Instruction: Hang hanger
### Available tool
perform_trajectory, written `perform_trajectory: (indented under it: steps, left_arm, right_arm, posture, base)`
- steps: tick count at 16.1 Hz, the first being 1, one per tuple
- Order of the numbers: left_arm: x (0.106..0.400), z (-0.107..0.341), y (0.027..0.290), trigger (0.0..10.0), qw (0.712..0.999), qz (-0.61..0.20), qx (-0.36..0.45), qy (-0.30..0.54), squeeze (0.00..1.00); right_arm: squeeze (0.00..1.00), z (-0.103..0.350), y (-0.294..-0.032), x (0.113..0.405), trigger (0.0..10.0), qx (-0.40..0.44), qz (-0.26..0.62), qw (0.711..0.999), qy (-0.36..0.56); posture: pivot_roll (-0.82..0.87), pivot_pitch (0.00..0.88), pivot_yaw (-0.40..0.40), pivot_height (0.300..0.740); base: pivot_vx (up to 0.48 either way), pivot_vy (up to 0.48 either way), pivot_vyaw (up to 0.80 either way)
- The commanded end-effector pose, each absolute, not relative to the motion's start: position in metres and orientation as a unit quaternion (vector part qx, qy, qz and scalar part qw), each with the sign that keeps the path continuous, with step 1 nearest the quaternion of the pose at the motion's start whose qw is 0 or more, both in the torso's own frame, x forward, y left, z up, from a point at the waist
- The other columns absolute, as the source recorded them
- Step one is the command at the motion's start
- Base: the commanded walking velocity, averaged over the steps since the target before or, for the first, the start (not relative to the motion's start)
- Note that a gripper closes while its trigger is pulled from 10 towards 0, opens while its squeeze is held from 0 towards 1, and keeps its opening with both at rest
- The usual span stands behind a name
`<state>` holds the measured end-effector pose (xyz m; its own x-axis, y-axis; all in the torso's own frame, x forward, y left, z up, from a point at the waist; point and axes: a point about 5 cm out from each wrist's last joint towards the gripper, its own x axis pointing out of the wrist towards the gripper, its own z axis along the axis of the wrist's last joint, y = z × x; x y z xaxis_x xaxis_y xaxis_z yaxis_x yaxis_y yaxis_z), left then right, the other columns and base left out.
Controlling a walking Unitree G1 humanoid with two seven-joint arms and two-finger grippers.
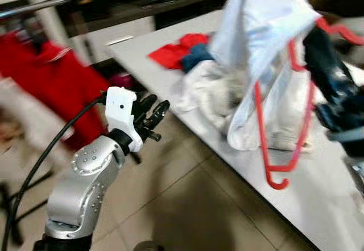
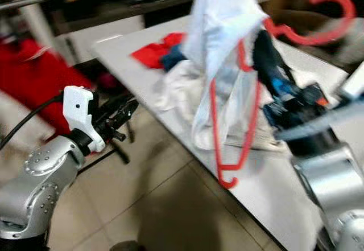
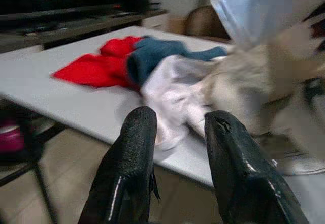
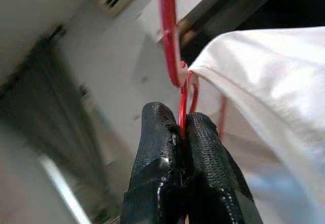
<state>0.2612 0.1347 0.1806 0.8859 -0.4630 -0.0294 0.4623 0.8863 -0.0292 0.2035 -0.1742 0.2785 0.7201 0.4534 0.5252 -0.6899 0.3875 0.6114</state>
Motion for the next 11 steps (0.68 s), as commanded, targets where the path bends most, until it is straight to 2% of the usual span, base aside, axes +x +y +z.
perform_trajectory:
  steps: [1, 6, 11]
  left_arm:
    - [0.261, 0.186, 0.131, 10.0, 0.970, -0.245, 0.001, 0.011, 0.00]
    - [0.262, 0.194, 0.131, 10.0, 0.968, -0.252, -0.004, -0.006, 0.00]
    - [0.258, 0.191, 0.131, 10.0, 0.967, -0.256, -0.008, -0.001, 0.00]
  right_arm:
    - [0.00, 0.283, -0.172, 0.202, 10.0, 0.421, 0.358, 0.821, -0.139]
    - [0.00, 0.287, -0.160, 0.214, 10.0, 0.417, 0.372, 0.820, -0.125]
    - [0.00, 0.293, -0.149, 0.215, 10.0, 0.429, 0.394, 0.803, -0.124]
  posture:
    - [-0.05, 0.016, 0.011, 0.740]
    - [-0.03, 0.017, 0.010, 0.740]
    - [-0.03, 0.020, 0.002, 0.740]
  base:
    - [0.000, 0.000, 0.74]
    - [0.000, 0.000, 0.74]
    - [0.000, 0.000, 0.74]
